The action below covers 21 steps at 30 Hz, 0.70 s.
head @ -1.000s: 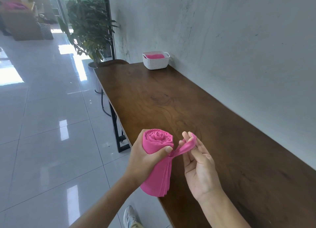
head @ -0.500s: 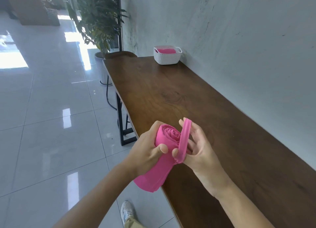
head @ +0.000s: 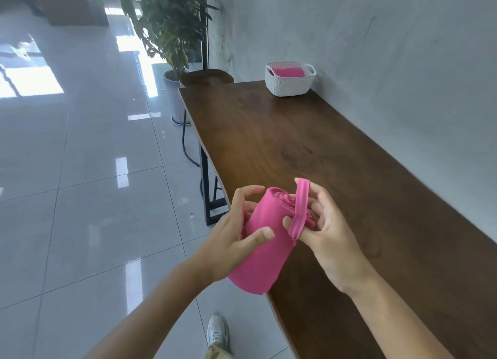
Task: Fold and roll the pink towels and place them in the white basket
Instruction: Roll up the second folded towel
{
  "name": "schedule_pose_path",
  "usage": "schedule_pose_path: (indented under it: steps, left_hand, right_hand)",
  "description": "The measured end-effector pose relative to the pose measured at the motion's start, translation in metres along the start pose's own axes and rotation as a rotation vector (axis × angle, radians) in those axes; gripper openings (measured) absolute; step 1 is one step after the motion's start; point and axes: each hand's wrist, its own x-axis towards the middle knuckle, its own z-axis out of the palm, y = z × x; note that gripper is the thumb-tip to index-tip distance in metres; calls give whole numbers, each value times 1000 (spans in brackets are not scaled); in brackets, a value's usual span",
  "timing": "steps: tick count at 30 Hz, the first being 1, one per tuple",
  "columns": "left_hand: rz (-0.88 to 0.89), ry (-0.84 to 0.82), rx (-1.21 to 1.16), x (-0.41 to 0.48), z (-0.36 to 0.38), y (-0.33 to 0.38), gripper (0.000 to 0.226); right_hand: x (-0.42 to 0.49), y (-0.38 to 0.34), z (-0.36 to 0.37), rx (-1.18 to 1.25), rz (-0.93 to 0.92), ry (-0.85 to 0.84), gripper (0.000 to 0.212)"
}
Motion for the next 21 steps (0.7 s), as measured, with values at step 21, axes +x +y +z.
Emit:
schedule_pose_path:
  steps: [21]
  left_hand:
    - [-174, -324, 399, 142, -144, -31, 63]
  right_hand:
    - [179, 32, -6, -7, 138, -256, 93]
